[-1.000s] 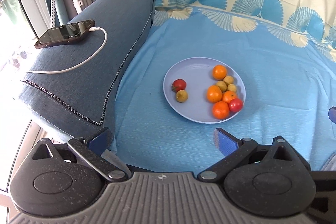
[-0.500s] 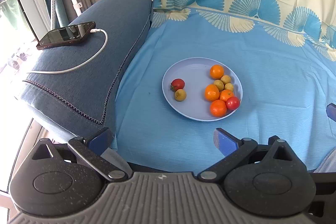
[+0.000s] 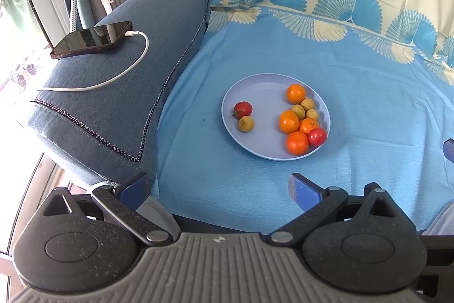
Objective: Organize fruits
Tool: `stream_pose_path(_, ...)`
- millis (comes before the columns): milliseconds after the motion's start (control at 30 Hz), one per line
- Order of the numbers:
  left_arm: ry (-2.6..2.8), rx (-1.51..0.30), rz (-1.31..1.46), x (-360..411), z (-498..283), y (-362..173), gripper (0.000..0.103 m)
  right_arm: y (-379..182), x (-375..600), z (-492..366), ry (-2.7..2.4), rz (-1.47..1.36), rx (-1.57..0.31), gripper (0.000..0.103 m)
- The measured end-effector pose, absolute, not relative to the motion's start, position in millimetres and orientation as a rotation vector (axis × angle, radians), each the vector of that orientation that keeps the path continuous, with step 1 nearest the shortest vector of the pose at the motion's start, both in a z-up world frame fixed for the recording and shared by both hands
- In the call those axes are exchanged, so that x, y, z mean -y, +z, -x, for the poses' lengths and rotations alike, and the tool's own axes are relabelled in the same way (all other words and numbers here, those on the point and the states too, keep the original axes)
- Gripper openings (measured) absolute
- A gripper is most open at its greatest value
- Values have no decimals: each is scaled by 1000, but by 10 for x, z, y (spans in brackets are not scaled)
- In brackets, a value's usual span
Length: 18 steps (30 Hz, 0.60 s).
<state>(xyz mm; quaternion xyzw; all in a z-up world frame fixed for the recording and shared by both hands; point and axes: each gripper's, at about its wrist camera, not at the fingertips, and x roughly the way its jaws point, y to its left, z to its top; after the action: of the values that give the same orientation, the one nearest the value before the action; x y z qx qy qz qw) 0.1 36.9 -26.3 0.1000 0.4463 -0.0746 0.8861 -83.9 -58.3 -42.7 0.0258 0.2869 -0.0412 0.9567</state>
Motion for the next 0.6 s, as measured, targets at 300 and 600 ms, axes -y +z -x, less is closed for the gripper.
stream_pose_path(300,-157,-929,-220,-347,9,-273,103,-425,583,841,-89,-57,-586,102)
stream_pose_path(600,-153,-927,-230,-330,17,-277,103,-427,580,838,-90,-58,-586,102)
